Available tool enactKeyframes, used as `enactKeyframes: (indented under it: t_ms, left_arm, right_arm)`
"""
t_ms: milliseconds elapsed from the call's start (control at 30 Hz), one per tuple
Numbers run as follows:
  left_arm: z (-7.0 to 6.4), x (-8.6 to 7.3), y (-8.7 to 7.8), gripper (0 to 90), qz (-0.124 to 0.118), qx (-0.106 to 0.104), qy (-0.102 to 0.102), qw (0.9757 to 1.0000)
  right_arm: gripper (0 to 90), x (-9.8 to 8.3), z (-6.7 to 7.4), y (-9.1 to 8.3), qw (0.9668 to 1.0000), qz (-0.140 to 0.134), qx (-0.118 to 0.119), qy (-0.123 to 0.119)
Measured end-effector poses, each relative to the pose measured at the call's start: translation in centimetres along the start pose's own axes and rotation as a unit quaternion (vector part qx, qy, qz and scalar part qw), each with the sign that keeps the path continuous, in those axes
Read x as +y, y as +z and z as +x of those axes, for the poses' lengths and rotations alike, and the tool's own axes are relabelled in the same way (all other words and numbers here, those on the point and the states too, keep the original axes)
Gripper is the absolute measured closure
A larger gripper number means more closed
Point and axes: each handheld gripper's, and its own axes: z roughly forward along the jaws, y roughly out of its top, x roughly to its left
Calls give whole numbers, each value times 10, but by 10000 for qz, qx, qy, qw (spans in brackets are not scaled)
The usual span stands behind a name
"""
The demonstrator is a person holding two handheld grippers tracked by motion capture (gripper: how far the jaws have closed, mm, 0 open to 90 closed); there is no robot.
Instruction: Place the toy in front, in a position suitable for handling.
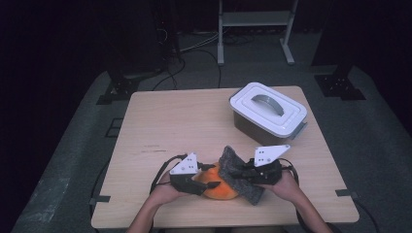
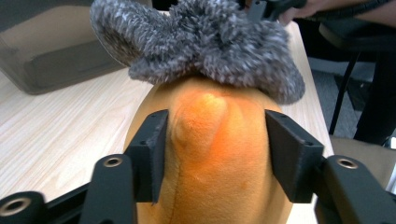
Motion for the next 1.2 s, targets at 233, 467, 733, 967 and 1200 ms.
enactKeyframes:
  t_ms: [233, 467, 733, 967, 1200]
  left_arm:
    - [5, -4, -8, 411, 79, -159, -99, 9998]
    - [3, 1, -3, 309, 163, -83, -99, 9998]
    - [3, -4, -7, 422, 228, -252, 108, 9994]
    - [1, 5, -1, 183, 347, -257, -178, 9989]
    - [-6, 8, 1, 517, 173, 61, 416, 9990]
  right_arm:
    - [787, -9, -6, -5, 9997, 83, -122, 187]
    - [787, 1, 5, 6, 9999, 131, -57, -15]
    - [785, -8, -7, -5, 9995, 61, -144, 264]
    - [786, -6, 2, 10, 9998, 49, -21, 172]
    - [786, -9, -5, -2, 9994, 56, 93, 316]
